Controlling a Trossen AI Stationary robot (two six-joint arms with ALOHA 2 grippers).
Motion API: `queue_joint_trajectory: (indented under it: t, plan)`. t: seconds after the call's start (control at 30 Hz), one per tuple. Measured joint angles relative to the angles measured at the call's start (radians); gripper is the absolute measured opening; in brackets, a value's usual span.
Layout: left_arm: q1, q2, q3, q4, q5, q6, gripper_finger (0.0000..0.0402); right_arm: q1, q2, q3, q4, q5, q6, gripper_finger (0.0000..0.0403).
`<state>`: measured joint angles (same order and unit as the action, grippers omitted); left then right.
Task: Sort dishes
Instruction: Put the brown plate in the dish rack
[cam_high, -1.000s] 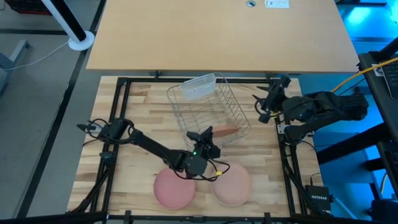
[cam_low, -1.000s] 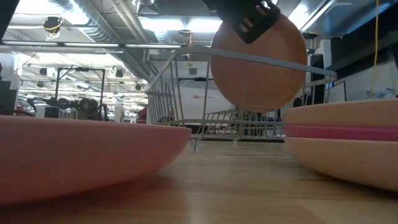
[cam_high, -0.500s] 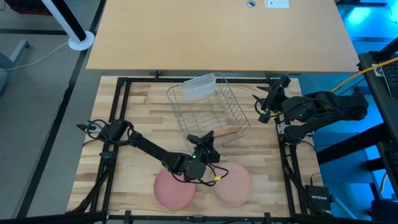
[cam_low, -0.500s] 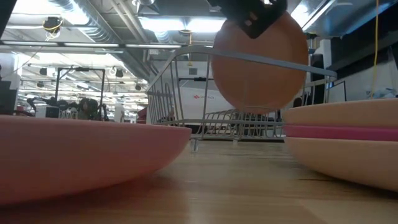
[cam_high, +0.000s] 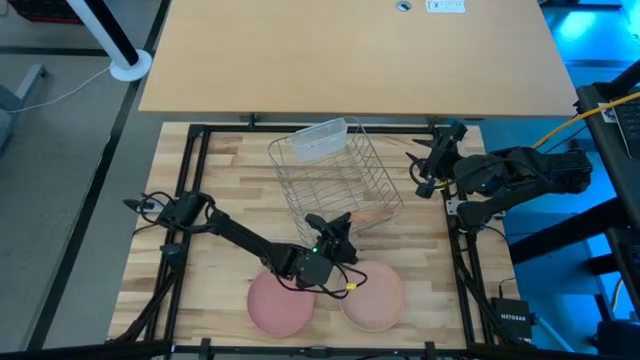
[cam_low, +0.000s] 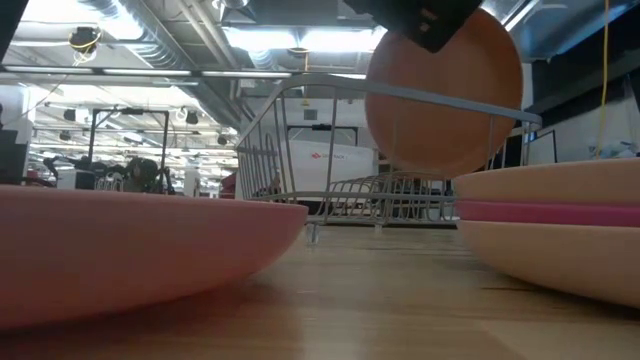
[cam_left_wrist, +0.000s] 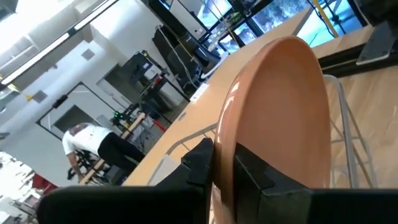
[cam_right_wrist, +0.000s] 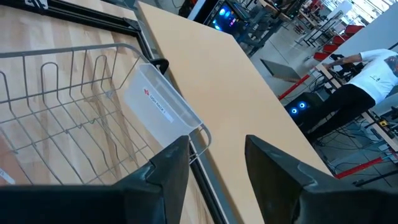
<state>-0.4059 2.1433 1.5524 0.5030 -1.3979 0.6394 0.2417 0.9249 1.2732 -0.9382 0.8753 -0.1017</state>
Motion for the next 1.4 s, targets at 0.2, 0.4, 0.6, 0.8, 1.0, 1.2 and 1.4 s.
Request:
queue_joint_trajectory:
  t: [0.2, 0.4, 0.6, 0.8, 1.0, 1.2, 1.4]
  plan:
    - [-0.01, 0.0, 0.0, 0.001, -0.07, 0.031, 0.0029, 0.0, 0.0, 0.0, 0.0, 0.0, 0.0, 0.0161]
    - [-0.026, 0.0, 0.0, 0.001, -0.128, 0.077, 0.0029, 0.0, 0.0, 0.0, 0.0, 0.0, 0.0, 0.0161]
    - [-0.028, 0.0, 0.0, 0.0, -0.128, 0.015, 0.0029, 0.0, 0.0, 0.0, 0.0, -0.041, 0.0, 0.0161]
    - [-0.028, 0.0, 0.0, 0.0, -0.128, -0.078, 0.0029, 0.0, 0.0, 0.0, -0.001, -0.061, 0.0, 0.0161]
    - [-0.033, 0.0, 0.0, 0.0, -0.128, -0.087, 0.0029, 0.0, 0.0, 0.0, -0.004, -0.098, -0.006, 0.0161]
    - [-0.034, 0.0, 0.0, 0.0, -0.126, -0.083, 0.0029, 0.0, 0.0, 0.0, -0.005, -0.179, -0.008, 0.0161]
    - [-0.034, 0.0, 0.0, 0.001, -0.124, -0.048, 0.0029, 0.0, 0.0, 0.0, -0.005, -0.256, -0.007, 0.0161]
